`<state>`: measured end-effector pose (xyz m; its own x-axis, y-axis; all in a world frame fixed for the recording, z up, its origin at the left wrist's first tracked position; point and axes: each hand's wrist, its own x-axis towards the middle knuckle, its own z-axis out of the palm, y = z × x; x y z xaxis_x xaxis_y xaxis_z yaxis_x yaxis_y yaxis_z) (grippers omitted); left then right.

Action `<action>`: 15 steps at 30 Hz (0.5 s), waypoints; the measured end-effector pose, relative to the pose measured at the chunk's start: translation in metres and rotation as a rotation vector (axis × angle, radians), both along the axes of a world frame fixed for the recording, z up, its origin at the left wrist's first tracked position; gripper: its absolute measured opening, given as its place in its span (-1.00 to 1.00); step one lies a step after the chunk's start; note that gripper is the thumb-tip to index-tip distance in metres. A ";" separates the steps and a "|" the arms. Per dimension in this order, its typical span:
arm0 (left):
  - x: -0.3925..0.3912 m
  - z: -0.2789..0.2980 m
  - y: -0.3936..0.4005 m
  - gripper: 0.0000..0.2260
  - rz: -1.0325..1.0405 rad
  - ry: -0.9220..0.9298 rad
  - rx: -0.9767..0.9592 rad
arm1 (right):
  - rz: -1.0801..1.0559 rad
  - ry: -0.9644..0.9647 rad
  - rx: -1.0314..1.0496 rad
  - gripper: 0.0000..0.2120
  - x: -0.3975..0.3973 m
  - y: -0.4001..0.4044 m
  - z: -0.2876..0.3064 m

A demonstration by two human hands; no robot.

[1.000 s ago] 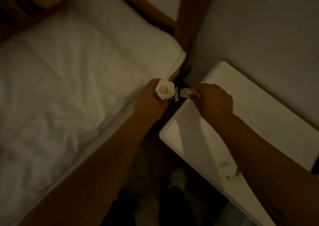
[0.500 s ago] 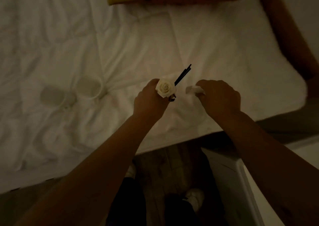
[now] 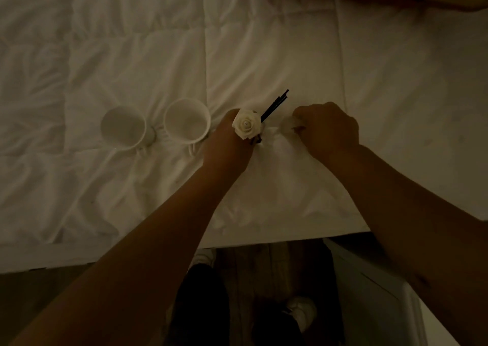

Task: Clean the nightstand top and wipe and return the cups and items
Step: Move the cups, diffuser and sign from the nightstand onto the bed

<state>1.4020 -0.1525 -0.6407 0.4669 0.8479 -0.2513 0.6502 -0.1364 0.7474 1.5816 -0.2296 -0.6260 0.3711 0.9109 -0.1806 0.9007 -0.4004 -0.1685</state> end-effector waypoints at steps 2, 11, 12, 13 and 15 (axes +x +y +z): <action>0.001 -0.005 0.004 -0.78 -0.020 -0.003 -0.019 | 0.000 0.002 -0.010 -0.85 0.000 0.001 -0.008; 0.005 -0.012 0.009 -0.85 -0.042 0.005 -0.099 | 0.015 -0.021 -0.024 -0.89 0.000 0.003 -0.022; 0.006 -0.011 0.009 -0.86 -0.066 0.031 -0.078 | 0.022 -0.032 -0.026 -0.88 -0.001 0.002 -0.023; 0.006 -0.010 0.010 -0.88 -0.088 0.049 -0.060 | 0.030 -0.042 -0.035 -0.86 -0.001 0.001 -0.023; 0.006 -0.007 0.011 -0.90 -0.104 0.061 -0.035 | 0.038 -0.048 -0.058 -0.78 -0.002 0.000 -0.020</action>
<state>1.4077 -0.1410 -0.6477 0.5346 0.7859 -0.3108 0.6781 -0.1795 0.7127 1.5792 -0.2300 -0.6464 0.3463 0.9128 -0.2167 0.9218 -0.3740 -0.1021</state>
